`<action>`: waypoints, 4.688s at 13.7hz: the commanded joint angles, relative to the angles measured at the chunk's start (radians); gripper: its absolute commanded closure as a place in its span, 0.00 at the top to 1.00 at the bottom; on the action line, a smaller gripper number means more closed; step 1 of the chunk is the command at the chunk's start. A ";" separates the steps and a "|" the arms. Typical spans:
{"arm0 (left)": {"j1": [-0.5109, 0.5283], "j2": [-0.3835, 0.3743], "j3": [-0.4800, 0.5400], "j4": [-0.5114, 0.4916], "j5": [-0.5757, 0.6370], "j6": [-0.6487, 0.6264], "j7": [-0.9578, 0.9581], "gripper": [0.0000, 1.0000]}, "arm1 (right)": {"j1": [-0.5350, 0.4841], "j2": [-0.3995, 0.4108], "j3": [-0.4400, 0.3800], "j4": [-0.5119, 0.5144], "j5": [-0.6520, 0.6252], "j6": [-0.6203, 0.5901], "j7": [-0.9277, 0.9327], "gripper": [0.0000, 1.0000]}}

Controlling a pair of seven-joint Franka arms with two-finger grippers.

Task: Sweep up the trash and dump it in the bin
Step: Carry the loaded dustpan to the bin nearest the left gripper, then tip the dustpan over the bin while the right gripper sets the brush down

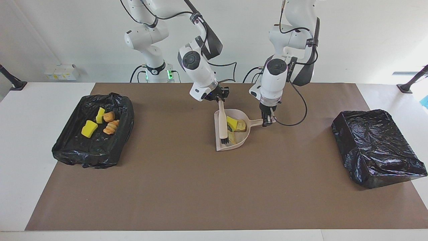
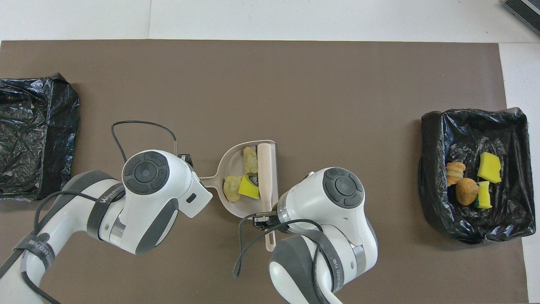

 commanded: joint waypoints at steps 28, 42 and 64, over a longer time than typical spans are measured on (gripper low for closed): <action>0.595 0.117 0.009 0.513 -0.125 -0.391 0.592 0.00 | 0.083 0.019 0.001 -0.004 -0.149 -0.055 0.239 0.00; 0.983 0.265 0.008 0.814 0.095 -0.482 0.981 0.00 | 0.063 0.088 -0.003 0.034 -0.109 -0.020 0.221 1.00; 0.746 0.185 0.005 0.776 1.018 -0.360 0.557 0.00 | -0.446 -0.205 -0.022 0.288 -0.470 -0.357 -0.140 1.00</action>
